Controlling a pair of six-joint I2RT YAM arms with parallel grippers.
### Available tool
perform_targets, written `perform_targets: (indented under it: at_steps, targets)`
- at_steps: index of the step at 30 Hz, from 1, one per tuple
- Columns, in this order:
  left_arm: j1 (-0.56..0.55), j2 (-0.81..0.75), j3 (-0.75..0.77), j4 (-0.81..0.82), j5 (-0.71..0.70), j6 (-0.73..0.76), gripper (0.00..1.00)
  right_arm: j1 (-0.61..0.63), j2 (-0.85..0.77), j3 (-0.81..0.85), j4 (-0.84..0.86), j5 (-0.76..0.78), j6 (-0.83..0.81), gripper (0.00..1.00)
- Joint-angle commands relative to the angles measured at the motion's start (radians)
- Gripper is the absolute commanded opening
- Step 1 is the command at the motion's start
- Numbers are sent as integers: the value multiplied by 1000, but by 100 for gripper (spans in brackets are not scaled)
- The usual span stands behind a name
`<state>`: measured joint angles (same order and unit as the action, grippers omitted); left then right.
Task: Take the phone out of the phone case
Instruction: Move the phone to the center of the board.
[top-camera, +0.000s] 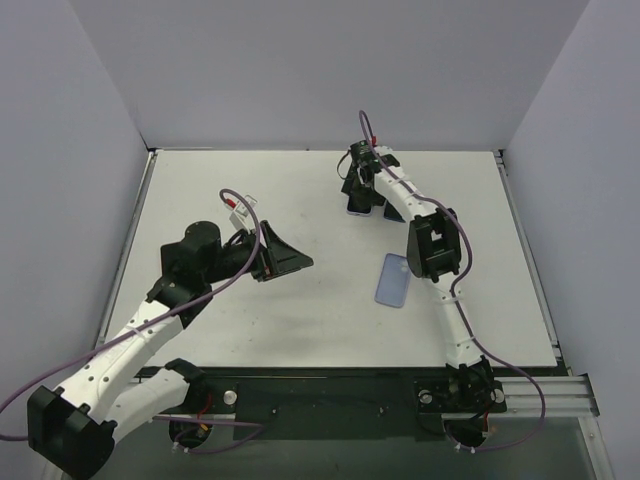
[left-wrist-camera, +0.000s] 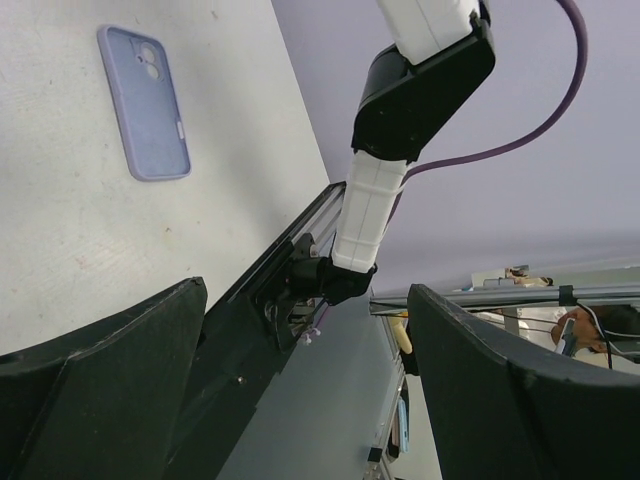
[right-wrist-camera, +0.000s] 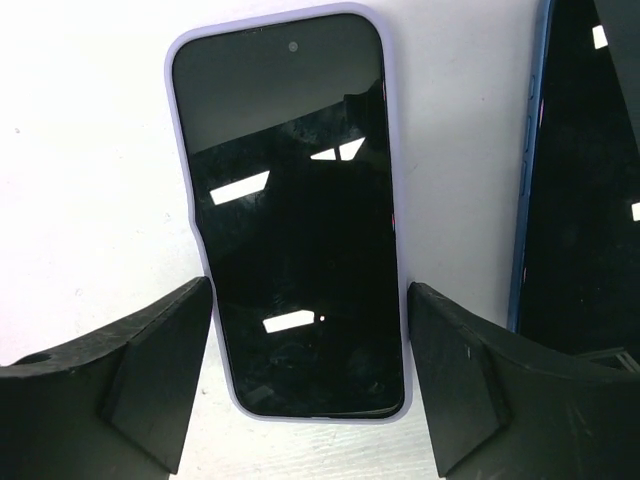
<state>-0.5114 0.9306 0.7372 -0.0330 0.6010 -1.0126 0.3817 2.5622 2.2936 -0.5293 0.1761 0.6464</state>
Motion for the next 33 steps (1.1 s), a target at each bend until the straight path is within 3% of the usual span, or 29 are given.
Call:
perform_targets:
  at_steps: [1,8,12,14,16,20,24,33]
  targets:
    - [-1,-3,85,44,9,14,92,23,33,41,-192,78,-25,64]
    - [-1,-24,96,35,8,6,92,28,33,30,-221,-54,-67,52]
    - [-1,-55,88,35,0,-3,92,43,-51,-115,-146,-168,-42,52]
    - [-1,-64,88,35,-6,-3,92,46,-109,-204,-85,-167,-33,56]
    - [-1,-72,93,35,-9,-6,92,42,-148,-247,-49,-167,-30,68]
    - [-3,-91,91,0,-9,-3,92,29,-175,-272,1,-179,-4,88]
    - [-1,-98,88,5,-10,-4,92,37,-152,-205,6,-54,35,99]
    - [1,-76,80,61,8,-17,92,54,-19,-37,-102,52,96,99]
